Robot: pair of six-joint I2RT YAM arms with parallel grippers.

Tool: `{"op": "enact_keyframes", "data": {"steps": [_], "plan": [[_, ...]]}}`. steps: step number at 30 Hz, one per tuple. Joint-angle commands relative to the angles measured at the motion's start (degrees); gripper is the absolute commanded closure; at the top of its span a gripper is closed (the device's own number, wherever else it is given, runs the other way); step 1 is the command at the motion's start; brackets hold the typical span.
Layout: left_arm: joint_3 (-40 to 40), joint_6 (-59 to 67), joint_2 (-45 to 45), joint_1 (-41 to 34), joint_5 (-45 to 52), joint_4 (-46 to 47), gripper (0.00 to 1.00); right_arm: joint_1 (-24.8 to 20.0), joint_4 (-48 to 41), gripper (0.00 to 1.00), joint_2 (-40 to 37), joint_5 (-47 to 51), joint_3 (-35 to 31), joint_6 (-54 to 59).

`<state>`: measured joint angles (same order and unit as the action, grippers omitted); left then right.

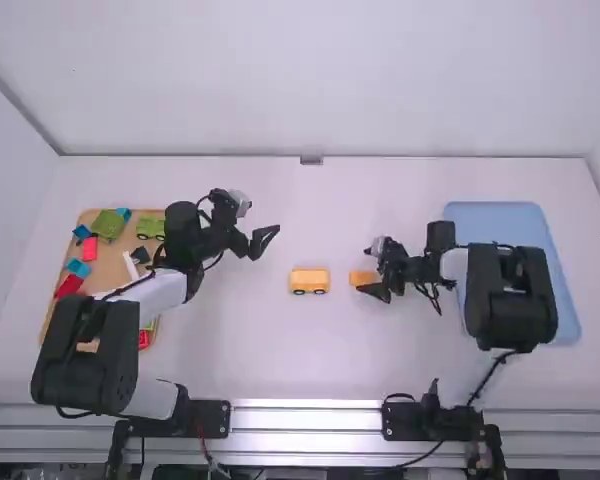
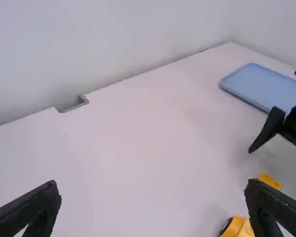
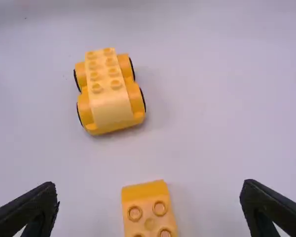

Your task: Assemble lego blocks to make yellow taxi

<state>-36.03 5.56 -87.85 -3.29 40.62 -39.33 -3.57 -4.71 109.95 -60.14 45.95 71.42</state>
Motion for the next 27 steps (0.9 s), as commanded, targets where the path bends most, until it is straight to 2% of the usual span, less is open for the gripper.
{"op": "enact_keyframes", "data": {"steps": [1, 5, 11, 12, 15, 19, 23, 27], "plan": [[0.33, 0.22, -0.13, -0.04, 0.46, -0.09, 0.01, -0.52, -0.26, 0.01, 3.61, -1.53, 3.45, 1.14], [0.33, 0.20, -0.13, -0.07, 0.44, 0.09, 0.01, -1.51, -3.06, 0.01, 8.68, -1.84, 6.58, 5.77], [0.33, 0.20, -0.13, -0.04, 0.46, 0.07, 0.01, -2.84, -13.33, 0.01, 10.08, -1.55, 8.57, 19.56], [0.33, 0.20, -0.13, -0.04, 0.44, 0.07, 0.01, -2.89, -13.73, 0.04, 10.08, -0.90, 8.44, 20.59], [0.33, 0.22, -0.13, -0.04, 0.46, 0.07, 0.01, -2.89, -13.68, 0.08, 10.08, 1.49, 8.35, 19.65], [0.33, 0.20, -0.13, -0.04, 0.46, -0.11, 0.01, -2.49, -13.57, 0.08, 10.08, 3.50, 8.35, 18.95], [0.33, 0.11, -0.13, -0.04, 0.63, -0.07, 0.01, -1.51, -13.18, 0.18, 10.21, 2.47, 8.35, 19.10], [0.33, -0.17, -0.13, -0.04, 0.68, -0.11, 0.01, -1.55, -10.40, 0.14, 12.66, 0.31, 8.41, 18.84]]}}
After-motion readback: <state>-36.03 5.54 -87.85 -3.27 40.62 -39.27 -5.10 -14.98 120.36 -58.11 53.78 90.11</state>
